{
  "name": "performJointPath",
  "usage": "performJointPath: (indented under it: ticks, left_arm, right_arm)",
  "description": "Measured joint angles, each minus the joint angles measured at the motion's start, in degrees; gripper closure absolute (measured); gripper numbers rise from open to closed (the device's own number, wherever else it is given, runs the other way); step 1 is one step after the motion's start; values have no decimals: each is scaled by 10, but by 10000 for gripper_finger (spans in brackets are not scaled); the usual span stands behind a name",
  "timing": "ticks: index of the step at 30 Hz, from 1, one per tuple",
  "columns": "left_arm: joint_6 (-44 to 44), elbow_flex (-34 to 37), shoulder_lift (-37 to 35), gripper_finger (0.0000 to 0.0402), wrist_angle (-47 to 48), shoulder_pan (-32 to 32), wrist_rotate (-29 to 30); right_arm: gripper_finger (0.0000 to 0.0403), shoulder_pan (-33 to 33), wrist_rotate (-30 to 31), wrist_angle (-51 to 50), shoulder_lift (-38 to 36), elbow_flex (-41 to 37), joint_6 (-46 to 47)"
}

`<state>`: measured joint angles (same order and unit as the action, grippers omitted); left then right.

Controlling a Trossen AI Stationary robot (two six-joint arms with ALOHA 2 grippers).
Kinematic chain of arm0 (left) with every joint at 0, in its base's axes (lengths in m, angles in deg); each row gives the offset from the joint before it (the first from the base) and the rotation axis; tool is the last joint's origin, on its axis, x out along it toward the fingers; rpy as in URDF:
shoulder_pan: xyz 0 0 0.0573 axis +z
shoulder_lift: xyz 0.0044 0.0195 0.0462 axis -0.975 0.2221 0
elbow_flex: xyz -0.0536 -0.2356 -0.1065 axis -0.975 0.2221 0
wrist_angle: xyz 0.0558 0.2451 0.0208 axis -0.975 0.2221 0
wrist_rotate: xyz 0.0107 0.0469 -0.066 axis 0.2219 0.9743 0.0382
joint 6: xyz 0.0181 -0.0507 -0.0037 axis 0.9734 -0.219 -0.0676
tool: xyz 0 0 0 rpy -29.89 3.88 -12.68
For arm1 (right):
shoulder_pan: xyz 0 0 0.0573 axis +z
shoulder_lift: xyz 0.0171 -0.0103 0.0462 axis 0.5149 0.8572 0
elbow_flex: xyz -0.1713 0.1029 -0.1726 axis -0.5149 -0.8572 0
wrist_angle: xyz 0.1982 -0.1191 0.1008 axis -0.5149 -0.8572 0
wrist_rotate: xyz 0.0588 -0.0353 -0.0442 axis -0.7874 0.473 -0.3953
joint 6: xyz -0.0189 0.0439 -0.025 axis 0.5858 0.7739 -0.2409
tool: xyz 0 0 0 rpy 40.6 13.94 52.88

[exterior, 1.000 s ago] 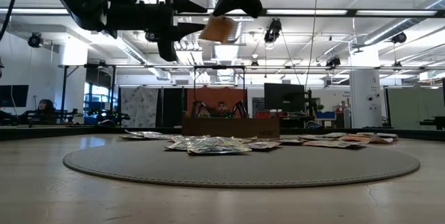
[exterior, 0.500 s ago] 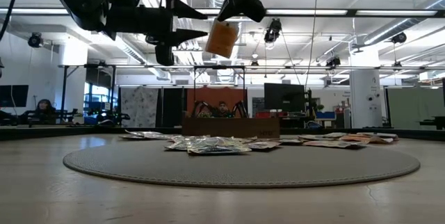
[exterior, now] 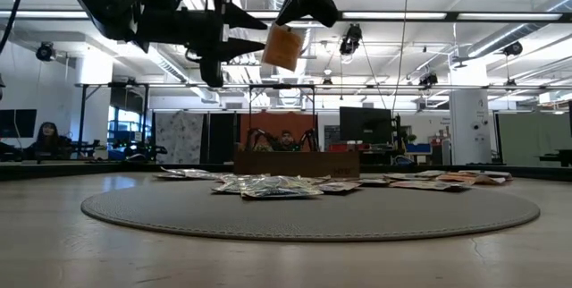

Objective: Pick & Place Tea
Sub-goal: Put the white tea bag into the left section of the wooden organizer

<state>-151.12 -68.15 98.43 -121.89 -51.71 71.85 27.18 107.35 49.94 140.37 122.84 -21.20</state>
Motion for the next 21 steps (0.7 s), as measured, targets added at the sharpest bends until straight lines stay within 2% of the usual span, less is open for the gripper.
performJointPath:
  ticks: [11,21]
  left_arm:
    - [-16,0,0,236,-2,3,0]
    - [4,0,0,236,9,3,0]
  right_arm:
    - [394,-12,11,-18,0,-2,-14]
    - [394,-26,9,-21,0,-5,19]
